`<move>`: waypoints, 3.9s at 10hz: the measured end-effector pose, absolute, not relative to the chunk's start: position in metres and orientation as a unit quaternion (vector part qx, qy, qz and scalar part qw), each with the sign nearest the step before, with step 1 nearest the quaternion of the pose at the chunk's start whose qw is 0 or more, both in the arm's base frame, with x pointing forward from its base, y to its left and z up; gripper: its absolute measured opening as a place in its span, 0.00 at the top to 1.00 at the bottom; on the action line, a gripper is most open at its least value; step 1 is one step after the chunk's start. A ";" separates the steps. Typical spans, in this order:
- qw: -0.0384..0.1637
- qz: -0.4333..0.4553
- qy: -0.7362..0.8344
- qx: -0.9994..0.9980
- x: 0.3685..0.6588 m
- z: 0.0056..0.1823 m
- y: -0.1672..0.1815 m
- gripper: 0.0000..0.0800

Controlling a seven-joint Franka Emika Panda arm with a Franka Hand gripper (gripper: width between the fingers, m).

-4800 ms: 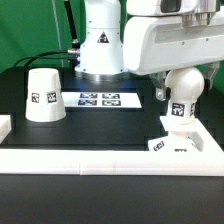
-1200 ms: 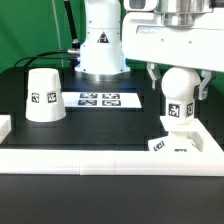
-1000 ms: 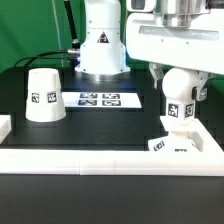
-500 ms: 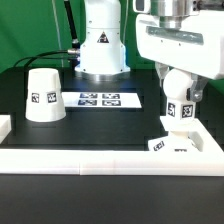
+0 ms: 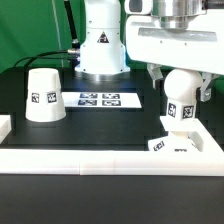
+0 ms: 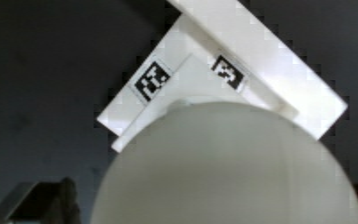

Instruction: Assemble lamp

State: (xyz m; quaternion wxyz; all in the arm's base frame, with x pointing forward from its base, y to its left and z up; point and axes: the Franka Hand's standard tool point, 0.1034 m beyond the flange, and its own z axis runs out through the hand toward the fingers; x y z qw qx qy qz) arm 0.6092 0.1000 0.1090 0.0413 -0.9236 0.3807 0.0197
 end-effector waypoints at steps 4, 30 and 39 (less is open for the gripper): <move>0.044 0.014 0.248 -0.968 0.609 0.108 0.100 0.13; 0.001 -0.006 -0.579 -0.815 0.613 0.109 0.098 0.28; 0.004 -0.006 -0.377 -0.926 0.613 0.109 0.098 0.28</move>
Offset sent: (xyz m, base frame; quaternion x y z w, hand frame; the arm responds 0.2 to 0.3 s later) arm 0.0000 0.0000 0.0000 0.0000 0.0000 -0.1938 0.9810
